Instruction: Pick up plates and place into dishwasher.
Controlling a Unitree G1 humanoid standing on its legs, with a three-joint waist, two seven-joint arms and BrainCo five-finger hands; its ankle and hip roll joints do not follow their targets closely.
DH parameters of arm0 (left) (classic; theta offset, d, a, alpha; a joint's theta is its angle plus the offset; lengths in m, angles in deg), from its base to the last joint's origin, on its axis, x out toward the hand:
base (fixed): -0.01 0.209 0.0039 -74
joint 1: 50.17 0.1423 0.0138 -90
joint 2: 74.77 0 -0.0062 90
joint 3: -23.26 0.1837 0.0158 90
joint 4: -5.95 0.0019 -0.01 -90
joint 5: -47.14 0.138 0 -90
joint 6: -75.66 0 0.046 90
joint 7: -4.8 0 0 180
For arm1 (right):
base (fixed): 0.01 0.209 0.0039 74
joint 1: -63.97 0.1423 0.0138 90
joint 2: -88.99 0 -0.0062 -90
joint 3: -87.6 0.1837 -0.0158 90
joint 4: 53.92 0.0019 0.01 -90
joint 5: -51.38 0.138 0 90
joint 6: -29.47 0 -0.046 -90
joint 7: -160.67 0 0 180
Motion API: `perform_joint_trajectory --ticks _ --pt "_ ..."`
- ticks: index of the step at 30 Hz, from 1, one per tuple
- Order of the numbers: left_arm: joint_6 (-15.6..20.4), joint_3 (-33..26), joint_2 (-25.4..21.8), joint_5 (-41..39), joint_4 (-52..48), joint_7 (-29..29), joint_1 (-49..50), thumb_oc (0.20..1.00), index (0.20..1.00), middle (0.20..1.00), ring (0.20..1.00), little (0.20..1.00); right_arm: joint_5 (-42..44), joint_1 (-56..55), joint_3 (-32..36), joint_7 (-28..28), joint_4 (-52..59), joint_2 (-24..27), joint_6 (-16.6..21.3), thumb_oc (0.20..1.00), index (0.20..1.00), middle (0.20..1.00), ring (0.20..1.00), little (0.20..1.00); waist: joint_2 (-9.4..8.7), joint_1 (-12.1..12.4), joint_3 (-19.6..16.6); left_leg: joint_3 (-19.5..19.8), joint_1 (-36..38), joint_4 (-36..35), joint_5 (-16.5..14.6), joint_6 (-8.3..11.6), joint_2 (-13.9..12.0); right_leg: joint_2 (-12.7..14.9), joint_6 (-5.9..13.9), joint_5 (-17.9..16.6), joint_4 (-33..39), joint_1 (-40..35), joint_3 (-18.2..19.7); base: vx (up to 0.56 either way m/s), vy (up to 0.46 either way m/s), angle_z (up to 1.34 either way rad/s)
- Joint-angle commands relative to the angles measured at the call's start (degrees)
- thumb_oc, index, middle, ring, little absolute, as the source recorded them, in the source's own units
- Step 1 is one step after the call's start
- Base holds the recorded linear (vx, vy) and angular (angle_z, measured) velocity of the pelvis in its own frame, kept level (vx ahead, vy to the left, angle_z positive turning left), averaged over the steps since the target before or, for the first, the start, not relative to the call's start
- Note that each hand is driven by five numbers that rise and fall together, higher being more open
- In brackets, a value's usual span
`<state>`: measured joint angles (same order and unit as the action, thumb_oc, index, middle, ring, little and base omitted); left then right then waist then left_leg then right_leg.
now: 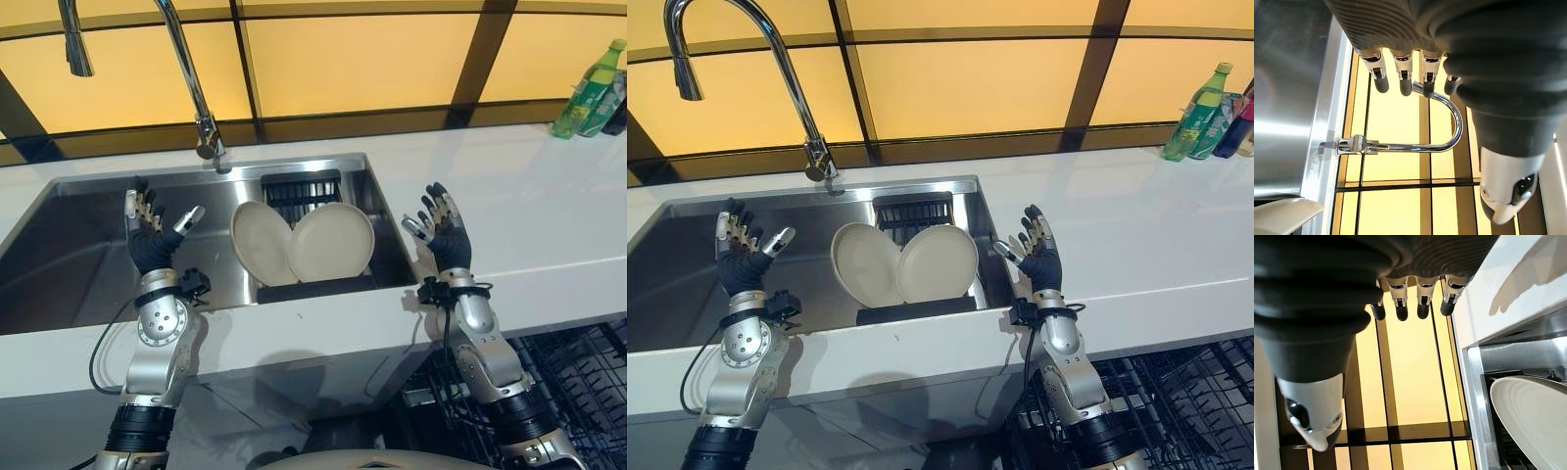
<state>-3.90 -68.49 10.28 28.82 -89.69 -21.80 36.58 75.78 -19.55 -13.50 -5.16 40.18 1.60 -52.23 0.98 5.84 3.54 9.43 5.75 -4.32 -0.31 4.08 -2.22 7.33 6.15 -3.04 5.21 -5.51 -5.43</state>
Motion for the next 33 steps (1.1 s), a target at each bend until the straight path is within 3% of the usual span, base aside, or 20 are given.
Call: perform_joint_trajectory --ticks 1,8,15,20,23,28,33 --pt "1.9 -2.0 -2.9 0.9 1.2 1.5 -3.7 1.0 1.0 1.0 1.0 1.0 -0.6 1.1 2.6 -0.4 3.2 -1.0 2.3 1.0 1.0 1.0 1.0 1.0 -1.2 0.6 -3.7 0.4 -1.8 1.0 -1.5 1.23 -0.7 2.9 2.18 3.5 -3.5 1.2 1.5 0.0 0.0 0.0" --pt "2.2 -2.5 -4.2 5.8 1.0 1.2 -3.9 1.0 1.0 1.0 1.0 1.0 -0.5 0.7 2.6 -0.6 2.8 -1.0 2.8 1.0 1.0 1.0 1.0 1.0 -1.15 0.6 -3.8 0.3 -1.4 0.8 -1.6 1.29 -1.0 3.0 2.26 3.5 -3.3 1.0 1.3 0.0 0.0 0.0" --pt "2.4 -3.9 -9.1 16.4 2.9 -0.8 -4.9 1.0 1.0 1.0 1.0 1.0 0.5 0.1 2.5 -0.5 2.7 -0.1 3.0 1.0 1.0 1.0 1.0 1.0 -0.95 0.3 -4.2 -0.1 -1.2 0.6 -1.6 1.44 -1.1 2.9 2.22 3.6 -3.3 0.8 1.2 0.03 -0.006 0.0" --pt "2.6 -5.3 -16.3 31.7 7.6 -6.6 -5.8 1.0 1.0 1.0 1.0 1.0 1.6 -0.7 2.1 -1.1 2.9 1.2 3.1 1.0 1.0 1.0 1.0 1.0 -0.51 -0.2 -4.7 -0.6 -1.1 0.4 -1.6 1.69 -1.3 2.9 2.26 3.7 -3.1 0.8 1.3 0.03 0.008 0.0" --pt "4.5 -5.6 -22.4 40.2 13.7 -8.9 -5.7 1.0 1.0 1.0 1.0 1.0 2.1 -1.8 1.4 -1.3 3.8 2.2 3.0 1.0 1.0 1.0 1.0 1.0 0.02 -0.8 -4.7 -1.1 -0.7 0.2 -1.8 1.88 -1.5 3.0 2.38 3.9 -2.9 0.5 1.4 0.04 0.026 0.0" --pt "6.2 -4.8 -28.4 46.8 17.2 -10.6 -5.3 1.0 1.0 1.0 1.0 1.0 3.2 -2.5 1.0 -0.7 4.7 3.8 2.8 1.0 1.0 1.0 1.0 1.0 0.46 -1.2 -4.9 -1.6 -0.9 0.3 -1.7 1.98 -1.5 3.1 2.55 3.9 -2.9 0.8 1.3 0.03 0.037 0.02" --pt "8.6 -4.1 -31.4 52.7 18.2 -10.8 -4.7 1.0 1.0 1.0 1.0 1.0 3.4 -3.1 1.4 -1.2 5.3 4.5 1.9 1.0 1.0 1.0 1.0 1.0 0.92 -1.5 -4.8 -1.9 -1.1 0.4 -1.7 1.98 -1.4 3.3 2.7 3.8 -3.2 1.2 1.3 0.04 0.054 0.01"
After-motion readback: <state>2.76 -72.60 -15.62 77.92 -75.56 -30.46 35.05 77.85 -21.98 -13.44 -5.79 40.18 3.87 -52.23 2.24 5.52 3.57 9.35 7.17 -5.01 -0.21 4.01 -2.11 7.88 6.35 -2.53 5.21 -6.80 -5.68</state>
